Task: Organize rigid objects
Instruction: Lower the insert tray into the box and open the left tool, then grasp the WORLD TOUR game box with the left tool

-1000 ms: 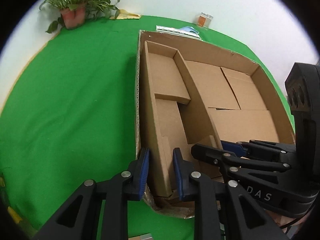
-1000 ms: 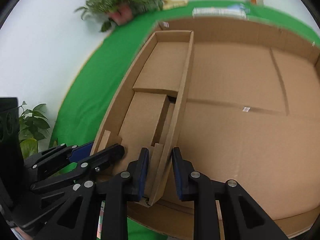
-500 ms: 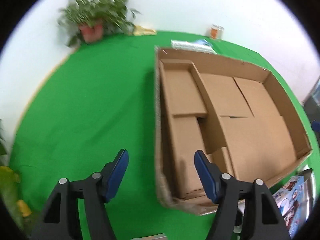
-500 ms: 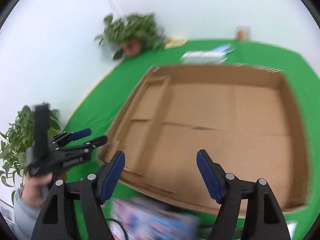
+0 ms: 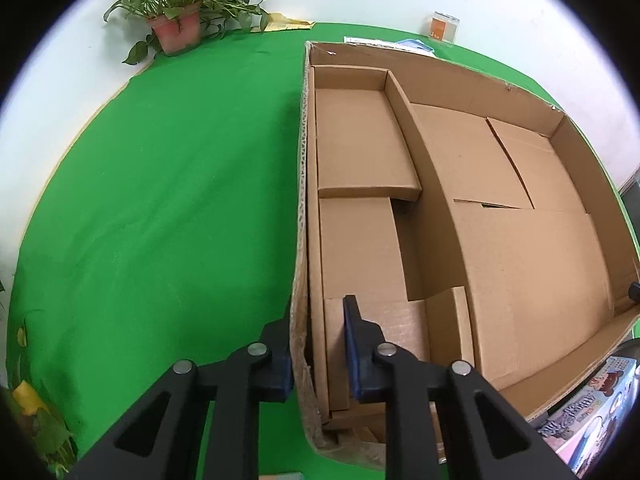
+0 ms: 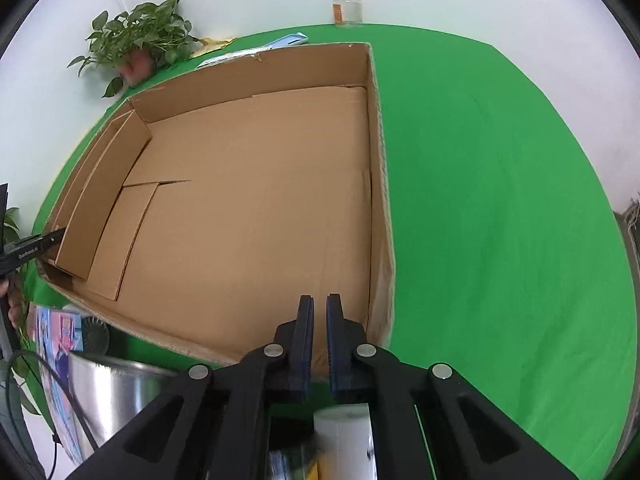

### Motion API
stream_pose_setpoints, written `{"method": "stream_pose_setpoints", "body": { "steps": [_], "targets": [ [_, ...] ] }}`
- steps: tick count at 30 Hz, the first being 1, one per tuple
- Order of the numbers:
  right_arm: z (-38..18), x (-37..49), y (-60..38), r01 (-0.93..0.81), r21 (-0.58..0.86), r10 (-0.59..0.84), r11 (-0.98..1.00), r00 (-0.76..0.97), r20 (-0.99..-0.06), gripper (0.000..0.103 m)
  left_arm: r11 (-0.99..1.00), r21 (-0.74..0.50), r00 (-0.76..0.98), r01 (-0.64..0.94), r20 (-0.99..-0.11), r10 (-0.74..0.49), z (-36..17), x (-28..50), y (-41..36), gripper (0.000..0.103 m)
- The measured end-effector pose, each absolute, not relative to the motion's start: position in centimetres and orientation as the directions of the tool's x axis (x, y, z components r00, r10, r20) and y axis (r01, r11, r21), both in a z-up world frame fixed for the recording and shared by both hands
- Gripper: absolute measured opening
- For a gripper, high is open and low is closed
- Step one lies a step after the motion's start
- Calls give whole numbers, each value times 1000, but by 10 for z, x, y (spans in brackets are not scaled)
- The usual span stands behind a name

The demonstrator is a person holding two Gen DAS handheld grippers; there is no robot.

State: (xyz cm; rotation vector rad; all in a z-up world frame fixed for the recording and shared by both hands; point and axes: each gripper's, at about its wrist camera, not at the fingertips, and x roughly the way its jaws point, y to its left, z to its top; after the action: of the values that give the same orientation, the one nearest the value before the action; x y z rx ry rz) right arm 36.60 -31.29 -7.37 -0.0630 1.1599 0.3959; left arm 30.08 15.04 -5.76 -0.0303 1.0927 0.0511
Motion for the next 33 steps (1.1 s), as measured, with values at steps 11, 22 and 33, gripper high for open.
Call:
{"method": "stream_pose_setpoints", "body": {
  "steps": [11, 22, 33],
  "targets": [
    [-71, 335, -313, -301, 160, 268, 940, 363, -892, 4, 999, -4, 462, -54, -887, 21, -60, 294, 141, 20],
    [46, 218, -295, -441, 143, 446, 886, 728, -521, 103, 991, -126, 854, -32, -520, -39, 49, 153, 119, 102],
    [41, 108, -240, -609, 182, 604, 772, 615, -506, 103, 997, -77, 842, 22, -536, -59, 64, 77, 85, 102]
  ]
}}
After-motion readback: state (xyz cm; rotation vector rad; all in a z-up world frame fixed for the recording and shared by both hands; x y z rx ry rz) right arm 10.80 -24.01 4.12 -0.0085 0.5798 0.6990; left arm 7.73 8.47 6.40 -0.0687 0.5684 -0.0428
